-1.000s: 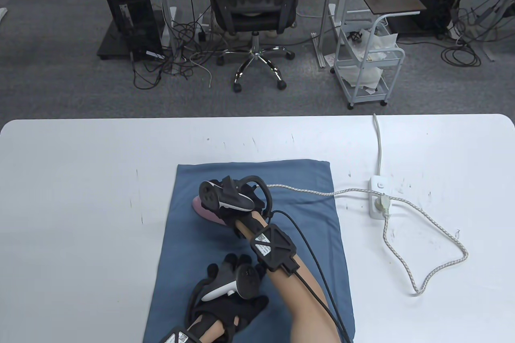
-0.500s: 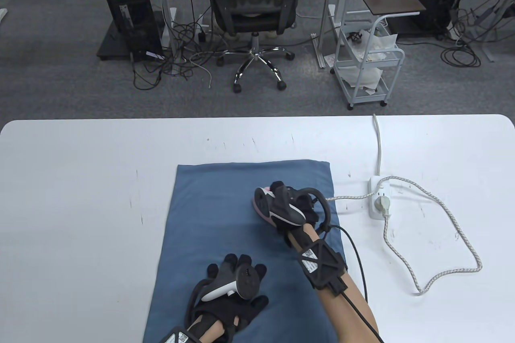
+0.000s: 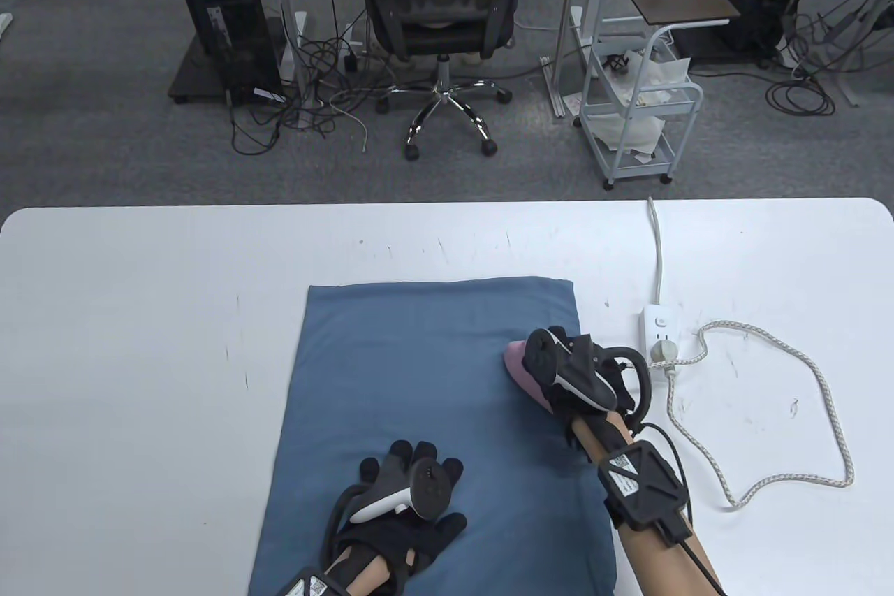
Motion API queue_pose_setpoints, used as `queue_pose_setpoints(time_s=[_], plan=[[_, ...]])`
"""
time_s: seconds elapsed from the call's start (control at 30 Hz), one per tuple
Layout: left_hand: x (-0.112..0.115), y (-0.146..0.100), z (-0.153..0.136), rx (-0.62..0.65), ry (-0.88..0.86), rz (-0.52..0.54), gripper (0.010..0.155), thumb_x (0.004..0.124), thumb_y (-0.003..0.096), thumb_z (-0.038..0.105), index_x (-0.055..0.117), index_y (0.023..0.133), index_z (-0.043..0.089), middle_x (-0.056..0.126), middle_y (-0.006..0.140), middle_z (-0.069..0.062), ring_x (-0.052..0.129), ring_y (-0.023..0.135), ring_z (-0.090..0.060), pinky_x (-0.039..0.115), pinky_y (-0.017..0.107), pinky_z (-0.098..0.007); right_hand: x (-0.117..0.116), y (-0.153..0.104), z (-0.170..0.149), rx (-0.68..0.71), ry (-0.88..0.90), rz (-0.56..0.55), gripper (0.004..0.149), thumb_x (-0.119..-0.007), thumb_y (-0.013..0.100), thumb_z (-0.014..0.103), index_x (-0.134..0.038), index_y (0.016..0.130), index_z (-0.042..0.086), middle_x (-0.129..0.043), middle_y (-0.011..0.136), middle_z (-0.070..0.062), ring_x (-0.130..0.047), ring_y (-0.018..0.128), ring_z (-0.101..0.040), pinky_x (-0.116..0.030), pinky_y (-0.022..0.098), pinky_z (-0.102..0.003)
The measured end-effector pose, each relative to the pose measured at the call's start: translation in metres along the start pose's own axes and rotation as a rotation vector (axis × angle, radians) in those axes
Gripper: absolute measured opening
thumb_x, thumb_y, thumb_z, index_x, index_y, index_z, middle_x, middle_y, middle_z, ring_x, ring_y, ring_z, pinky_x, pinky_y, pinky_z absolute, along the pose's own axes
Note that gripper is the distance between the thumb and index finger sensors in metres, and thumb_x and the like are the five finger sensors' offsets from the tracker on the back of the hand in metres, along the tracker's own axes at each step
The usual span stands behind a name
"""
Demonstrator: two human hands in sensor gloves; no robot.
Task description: Iron pillowcase with electric iron on table
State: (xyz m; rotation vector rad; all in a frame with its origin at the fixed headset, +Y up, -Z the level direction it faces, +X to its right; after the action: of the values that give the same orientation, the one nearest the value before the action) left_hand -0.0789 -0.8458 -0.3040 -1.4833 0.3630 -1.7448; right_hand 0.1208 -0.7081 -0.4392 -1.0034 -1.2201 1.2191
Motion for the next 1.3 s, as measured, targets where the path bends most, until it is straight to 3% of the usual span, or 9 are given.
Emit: queue_pose_setpoints(time_s=[0.17,0.3,0.43,0.63,0.8,0.87,1.0,1.3], plan=[[0.0,0.0,0.0,0.0,0.001,0.0,0.076,0.036,0.0489,0.066,-0.018,0.097,0.042,-0.036,0.099,0.001,-0.036,0.09,-0.036,-0.014,0.058,-0.07,-0.004,-0.039,0.024,0.15,0.006,0.036,0.064,-0.068,0.045,0.058,-0.071,0.093,0.016,-0.095,0.048,0.005,-0.096,0.028,-0.007,-0.091,0.041,-0.038],[0.0,0.0,0.0,0.0,0.001,0.0,0.076,0.036,0.0489,0.066,-0.018,0.097,0.042,-0.036,0.099,0.001,-0.036,0.09,-0.036,-0.014,0.059,-0.07,-0.005,-0.046,0.03,0.176,-0.098,-0.006,0.065,-0.066,0.045,0.058,-0.07,0.094,0.015,-0.094,0.048,0.005,-0.096,0.027,-0.006,-0.091,0.04,-0.038],[0.0,0.0,0.0,-0.001,0.001,0.001,0.076,0.036,0.049,0.066,-0.018,0.097,0.042,-0.036,0.099,0.001,-0.036,0.09,-0.036,-0.014,0.059,-0.07,-0.009,-0.024,0.017,0.088,-0.17,-0.043,0.066,-0.063,0.045,0.057,-0.068,0.094,0.013,-0.094,0.047,0.004,-0.095,0.026,-0.007,-0.091,0.039,-0.039],[0.0,0.0,0.0,-0.001,0.001,0.001,0.076,0.036,0.0489,0.066,-0.018,0.097,0.042,-0.035,0.099,0.001,-0.036,0.09,-0.036,-0.014,0.059,-0.07,-0.017,0.026,-0.018,-0.168,-0.235,-0.012,0.068,-0.062,0.045,0.056,-0.067,0.096,0.012,-0.094,0.047,0.004,-0.095,0.026,-0.007,-0.091,0.039,-0.04],[0.0,0.0,0.0,-0.001,0.001,0.001,0.076,0.036,0.049,0.066,-0.018,0.097,0.042,-0.036,0.099,0.001,-0.036,0.09,-0.036,-0.014,0.059,-0.07,-0.017,0.035,-0.027,-0.258,-0.186,0.011,0.065,-0.064,0.045,0.057,-0.069,0.094,0.015,-0.094,0.049,0.005,-0.095,0.028,-0.007,-0.09,0.042,-0.04],[0.0,0.0,0.0,-0.001,0.001,0.001,0.076,0.036,0.0491,0.066,-0.018,0.098,0.042,-0.036,0.1,0.001,-0.036,0.09,-0.036,-0.014,0.059,-0.07,-0.015,0.032,-0.035,-0.278,-0.064,0.083,0.061,-0.067,0.045,0.058,-0.071,0.091,0.019,-0.094,0.051,0.006,-0.096,0.031,-0.007,-0.09,0.045,-0.04],[0.0,0.0,0.0,-0.001,-0.001,0.002,0.076,0.036,0.0491,0.066,-0.017,0.098,0.042,-0.035,0.1,0.001,-0.036,0.09,-0.036,-0.014,0.059,-0.07,0.009,0.011,-0.037,-0.235,0.185,0.042,0.057,-0.071,0.045,0.058,-0.074,0.087,0.02,-0.094,0.053,0.005,-0.097,0.033,-0.008,-0.089,0.046,-0.041],[0.0,0.001,0.0,0.002,-0.003,0.002,0.076,0.036,0.0491,0.066,-0.017,0.098,0.042,-0.035,0.1,0.001,-0.036,0.09,-0.036,-0.014,0.059,-0.07,0.062,-0.036,-0.028,-0.089,0.272,-0.148,0.056,-0.072,0.044,0.059,-0.079,0.083,0.02,-0.096,0.049,0.007,-0.098,0.029,-0.006,-0.092,0.042,-0.038]])
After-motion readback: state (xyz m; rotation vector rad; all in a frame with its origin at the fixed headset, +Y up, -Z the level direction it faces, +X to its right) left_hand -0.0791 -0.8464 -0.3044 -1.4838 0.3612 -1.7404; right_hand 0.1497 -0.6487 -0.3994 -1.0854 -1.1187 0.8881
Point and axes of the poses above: the tracker on the back of each hand, its own z axis roughly to the thumb side, its own y axis roughly from the wrist to the fingertips, x = y × z, the point moved 5 cm from there along y, roughly from the wrist to the fingertips
